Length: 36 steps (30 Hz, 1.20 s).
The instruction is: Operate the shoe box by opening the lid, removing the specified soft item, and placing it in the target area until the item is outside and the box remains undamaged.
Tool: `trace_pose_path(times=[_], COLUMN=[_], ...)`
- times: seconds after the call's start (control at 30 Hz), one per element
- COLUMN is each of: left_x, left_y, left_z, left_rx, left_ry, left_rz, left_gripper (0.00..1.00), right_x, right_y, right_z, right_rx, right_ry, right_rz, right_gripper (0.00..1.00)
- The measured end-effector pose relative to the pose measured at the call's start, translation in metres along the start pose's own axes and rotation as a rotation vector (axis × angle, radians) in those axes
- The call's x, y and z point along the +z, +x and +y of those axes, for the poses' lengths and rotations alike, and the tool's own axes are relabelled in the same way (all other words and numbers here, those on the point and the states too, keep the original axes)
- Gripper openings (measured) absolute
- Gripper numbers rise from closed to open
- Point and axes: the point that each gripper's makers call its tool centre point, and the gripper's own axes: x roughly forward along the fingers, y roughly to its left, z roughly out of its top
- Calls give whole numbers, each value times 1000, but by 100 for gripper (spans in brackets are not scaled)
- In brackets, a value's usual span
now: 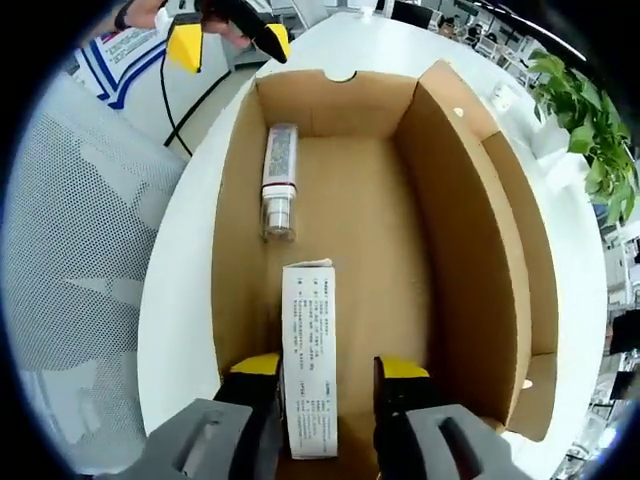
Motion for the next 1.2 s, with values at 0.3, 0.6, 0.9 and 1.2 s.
trace_pose_path(times=[0.3, 0.6, 0.9, 1.2], left_x=[-1, 3, 8, 10], left_y=[-2, -2, -3, -1], left_z=[0, 1, -3, -9], left_rx=[7, 14, 13, 10], left_ry=[-11, -13, -17, -4], left_rz=[-5, -10, -23, -22], left_gripper=[51, 51, 51, 51], right_x=[-6, 1, 7, 13], right_y=[8, -2, -14, -32], right_z=[4, 8, 10, 10], right_rx=[10, 12, -10, -48], right_ry=[44, 92, 123, 107], right_rz=[43, -3, -37, -50], right_gripper=[18, 17, 17, 17])
